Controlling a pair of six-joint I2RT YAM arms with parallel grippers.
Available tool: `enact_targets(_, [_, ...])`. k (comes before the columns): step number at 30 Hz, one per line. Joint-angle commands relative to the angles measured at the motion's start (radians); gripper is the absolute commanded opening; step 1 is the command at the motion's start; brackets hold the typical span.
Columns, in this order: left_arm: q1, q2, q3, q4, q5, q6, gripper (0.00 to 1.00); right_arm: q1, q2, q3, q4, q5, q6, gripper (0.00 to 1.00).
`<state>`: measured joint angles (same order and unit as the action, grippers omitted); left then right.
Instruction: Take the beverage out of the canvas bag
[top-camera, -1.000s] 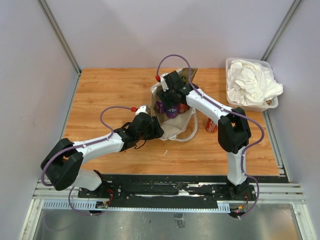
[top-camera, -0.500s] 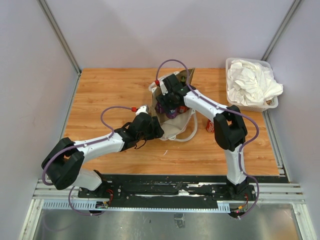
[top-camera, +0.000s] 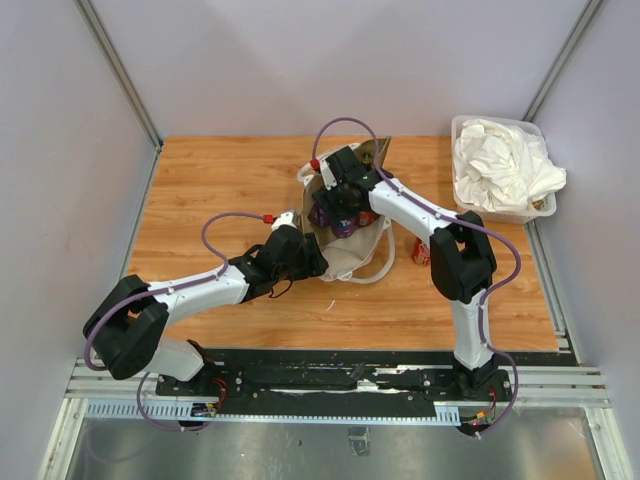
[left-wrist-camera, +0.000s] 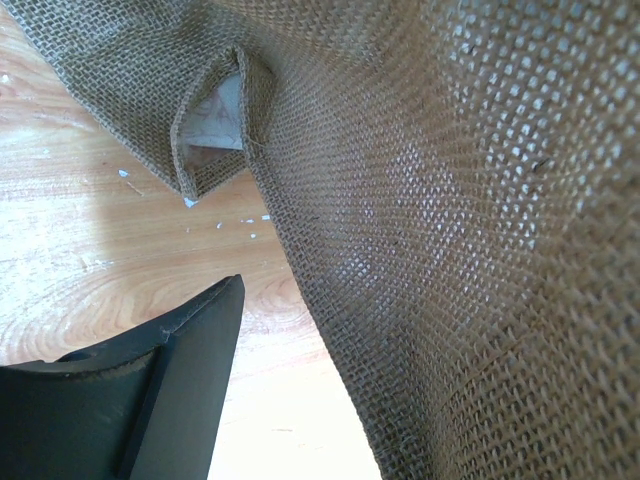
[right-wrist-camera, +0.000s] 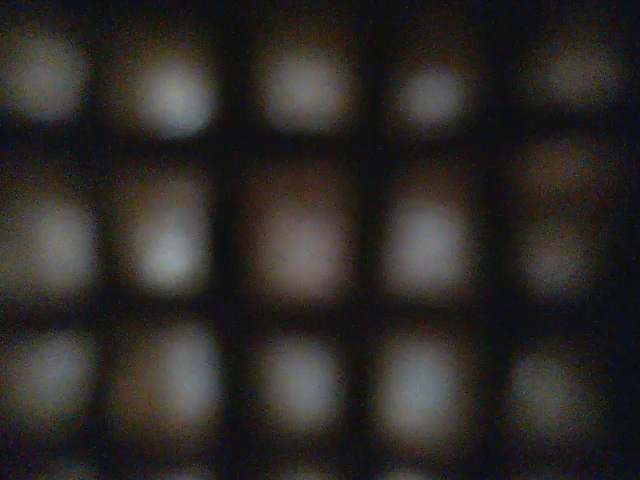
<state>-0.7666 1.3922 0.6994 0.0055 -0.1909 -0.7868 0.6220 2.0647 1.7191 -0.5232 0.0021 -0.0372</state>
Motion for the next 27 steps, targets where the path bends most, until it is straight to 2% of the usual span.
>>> enact_targets(1, [-0.008, 0.017, -0.003, -0.019, -0.007, 0.009, 0.71, 0.011, -0.090, 0.057, -0.140, -0.028, 0.007, 0.01])
enact_targets(8, [-0.008, 0.023, 0.008, -0.018, -0.004, 0.012, 0.71, 0.026, -0.240, 0.123, -0.147, -0.018, 0.006, 0.01])
enact_targets(14, [-0.008, 0.027, 0.013, -0.017, 0.000, 0.016, 0.71, 0.033, -0.402, 0.090, -0.117, 0.026, 0.011, 0.01])
enact_targets(23, [-0.008, 0.021, 0.002, -0.006, 0.004, 0.015, 0.71, 0.011, -0.738, -0.143, -0.013, 0.330, -0.008, 0.01])
enact_targets(27, [-0.008, 0.015, -0.008, 0.003, 0.005, 0.012, 0.71, -0.117, -0.867, -0.292, -0.009, 0.351, 0.055, 0.01])
